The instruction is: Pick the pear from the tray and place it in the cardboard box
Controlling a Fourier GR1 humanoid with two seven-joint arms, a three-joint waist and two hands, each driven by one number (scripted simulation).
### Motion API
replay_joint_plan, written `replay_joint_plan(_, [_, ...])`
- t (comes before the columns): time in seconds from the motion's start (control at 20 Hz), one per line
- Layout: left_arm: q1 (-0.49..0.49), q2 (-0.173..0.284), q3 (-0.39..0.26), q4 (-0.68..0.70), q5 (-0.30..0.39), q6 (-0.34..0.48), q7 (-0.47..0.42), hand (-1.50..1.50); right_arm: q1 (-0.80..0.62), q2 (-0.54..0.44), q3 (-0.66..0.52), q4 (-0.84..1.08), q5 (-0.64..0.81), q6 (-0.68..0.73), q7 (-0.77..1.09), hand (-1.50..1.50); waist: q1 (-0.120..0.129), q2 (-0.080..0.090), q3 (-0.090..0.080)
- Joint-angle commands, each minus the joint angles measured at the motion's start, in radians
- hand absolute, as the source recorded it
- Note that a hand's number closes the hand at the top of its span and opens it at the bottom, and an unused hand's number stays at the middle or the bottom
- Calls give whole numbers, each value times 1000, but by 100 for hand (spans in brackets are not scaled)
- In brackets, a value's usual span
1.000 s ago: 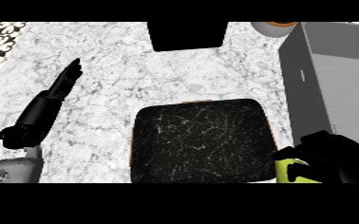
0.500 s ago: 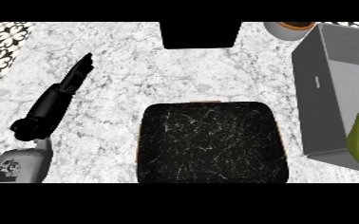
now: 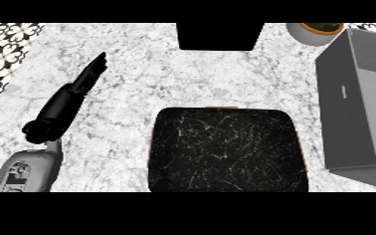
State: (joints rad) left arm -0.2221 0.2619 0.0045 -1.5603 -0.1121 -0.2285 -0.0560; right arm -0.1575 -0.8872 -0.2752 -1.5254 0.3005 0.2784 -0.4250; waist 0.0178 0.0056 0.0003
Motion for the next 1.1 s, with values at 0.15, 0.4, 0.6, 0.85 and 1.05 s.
replay_joint_plan(0.15, [-42,-15,-10,12,3,-11,18,0,-107,-108,154,313,170,99,-108,150,26,9,1])
replay_joint_plan(0.4, [-26,-16,3,28,-12,1,-24,0,-214,-135,241,546,307,83,-275,150,31,9,1])
replay_joint_plan(0.6, [-74,-39,-25,14,-29,9,31,0,-291,-145,306,723,403,87,-367,-150,36,11,2])
replay_joint_plan(0.85, [-37,-35,-11,29,-23,3,-4,0,-363,-134,343,814,386,148,-566,-150,31,9,2])
replay_joint_plan(1.05, [-22,-27,-1,42,-33,13,-16,0,-370,-57,241,830,186,186,-635,-150,11,4,3])
